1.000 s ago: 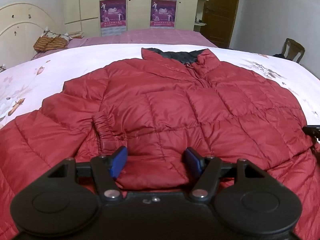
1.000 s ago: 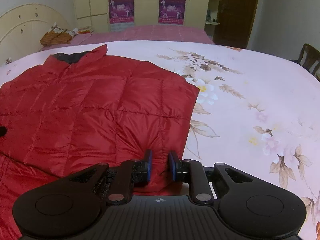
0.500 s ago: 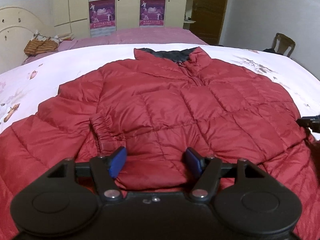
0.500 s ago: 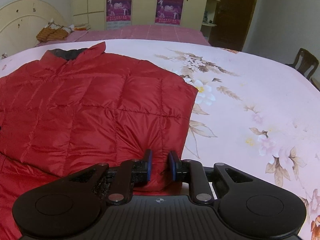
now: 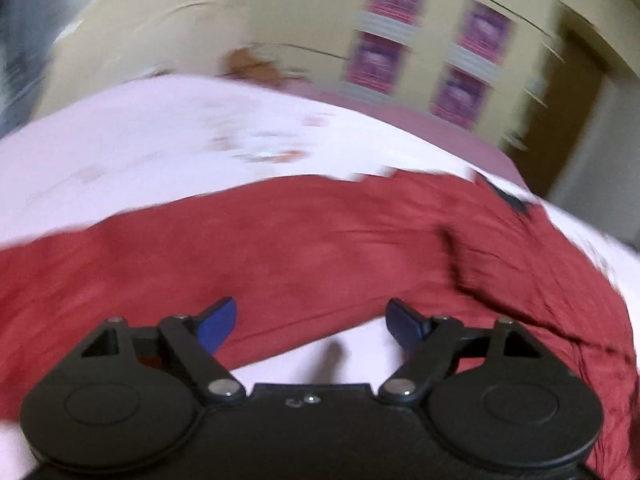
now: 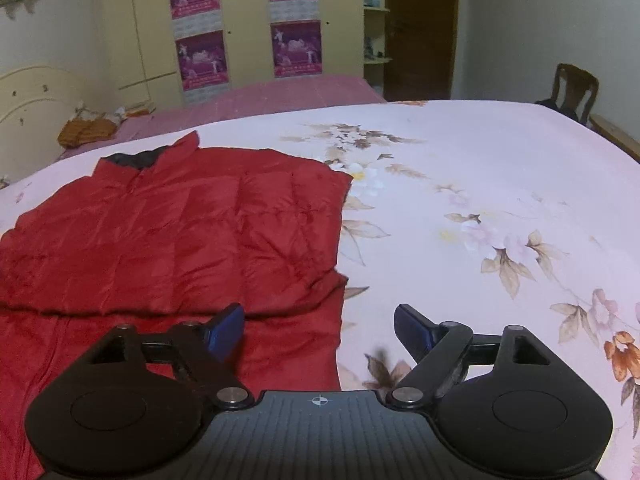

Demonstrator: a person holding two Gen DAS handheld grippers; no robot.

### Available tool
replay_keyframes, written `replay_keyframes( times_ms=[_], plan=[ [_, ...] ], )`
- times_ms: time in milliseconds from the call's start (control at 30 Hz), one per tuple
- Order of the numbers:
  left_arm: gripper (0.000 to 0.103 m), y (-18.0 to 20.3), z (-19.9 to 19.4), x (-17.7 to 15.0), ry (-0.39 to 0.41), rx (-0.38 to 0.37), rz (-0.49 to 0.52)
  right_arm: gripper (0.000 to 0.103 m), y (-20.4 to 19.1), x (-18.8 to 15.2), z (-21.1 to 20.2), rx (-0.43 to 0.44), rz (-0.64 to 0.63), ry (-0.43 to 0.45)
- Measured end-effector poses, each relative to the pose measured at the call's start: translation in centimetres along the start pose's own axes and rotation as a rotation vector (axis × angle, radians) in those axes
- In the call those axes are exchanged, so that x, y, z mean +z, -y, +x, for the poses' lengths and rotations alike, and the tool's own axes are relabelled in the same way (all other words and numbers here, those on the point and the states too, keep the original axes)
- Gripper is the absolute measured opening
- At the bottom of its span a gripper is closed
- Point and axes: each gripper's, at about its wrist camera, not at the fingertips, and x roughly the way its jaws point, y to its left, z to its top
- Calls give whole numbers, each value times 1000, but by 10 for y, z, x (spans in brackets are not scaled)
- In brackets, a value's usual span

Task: Fold large clothes
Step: 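Grasp the other red sleeve cuff with the left tool, then fold the held sleeve with the left tool across the jacket body and release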

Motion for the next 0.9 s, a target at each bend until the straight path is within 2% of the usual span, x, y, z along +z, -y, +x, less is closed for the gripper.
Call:
replay_keyframes(
  times_ms=[133,267,433,533,633,700,733,767,833,900],
  plan=[
    [76,-55,-37,-17,37,54,-240,81,-11,7,0,25,-35,6],
    [74,-91,-62,-42,68,83,-442,81,-25,18,10,57,-48,-1],
    [73,-127,-73,-61,157,38,-703,81,-45,24,14,101,-74,8],
    [69,-147,-65,-63,250,26,-845,81,-51,24,15,110,-80,9],
    [62,-157,-52,-55,309,80,-881,81,-51,25,15,101,-75,11],
    [46,-156,-38,-38,288,114,-812,81,-49,27,14,91,-67,16],
    [23,-155,-31,-27,262,132,-754,81,-48,29,13,85,-63,18],
    [14,-153,-27,-18,249,138,-721,81,-46,30,13,80,-59,19],
    [13,-146,-22,-1,266,112,-679,81,-41,33,13,68,-53,18],
    [13,-129,-20,18,284,87,-594,81,-35,35,13,55,-37,24]
  ],
)
